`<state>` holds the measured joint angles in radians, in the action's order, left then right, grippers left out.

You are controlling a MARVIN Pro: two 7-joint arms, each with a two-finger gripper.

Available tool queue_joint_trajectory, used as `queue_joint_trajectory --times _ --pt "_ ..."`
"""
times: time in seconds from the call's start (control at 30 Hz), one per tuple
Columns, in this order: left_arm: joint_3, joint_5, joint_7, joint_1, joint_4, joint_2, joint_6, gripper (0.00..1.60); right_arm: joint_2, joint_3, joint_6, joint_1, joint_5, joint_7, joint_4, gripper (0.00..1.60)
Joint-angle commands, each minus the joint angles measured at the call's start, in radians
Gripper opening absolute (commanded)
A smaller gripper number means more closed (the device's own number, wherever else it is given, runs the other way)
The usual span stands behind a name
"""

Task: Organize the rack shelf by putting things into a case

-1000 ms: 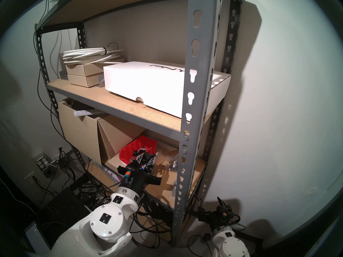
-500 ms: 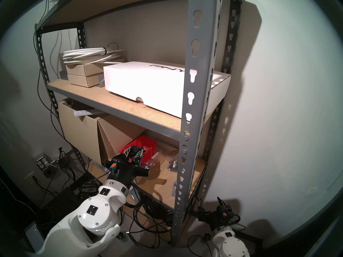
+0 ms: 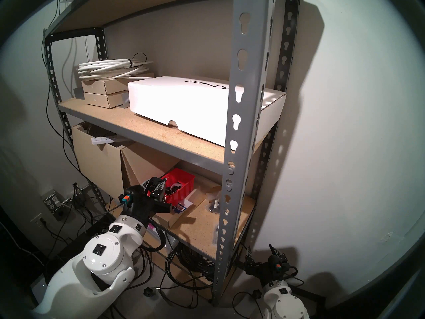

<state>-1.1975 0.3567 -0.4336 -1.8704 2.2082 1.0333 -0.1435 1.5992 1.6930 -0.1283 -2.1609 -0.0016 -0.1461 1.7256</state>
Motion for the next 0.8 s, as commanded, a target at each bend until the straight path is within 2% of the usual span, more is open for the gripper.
queue_joint_trajectory --times 0.0,0.3,0.77 --pt "-0.028 0.034 0.018 0.016 -0.009 -0.006 -0.005 0.0 0.0 0.0 -0.001 0.0 0.0 0.0 0.017 1.6" --pt "-0.064 0.093 0.067 0.06 -0.075 -0.017 -0.011 0.0 0.0 0.0 -0.001 0.001 0.0 0.0 0.017 1.6" --pt "-0.08 0.164 0.137 0.11 -0.129 -0.022 -0.025 0.0 0.0 0.0 -0.001 0.001 0.0 0.0 0.017 1.6"
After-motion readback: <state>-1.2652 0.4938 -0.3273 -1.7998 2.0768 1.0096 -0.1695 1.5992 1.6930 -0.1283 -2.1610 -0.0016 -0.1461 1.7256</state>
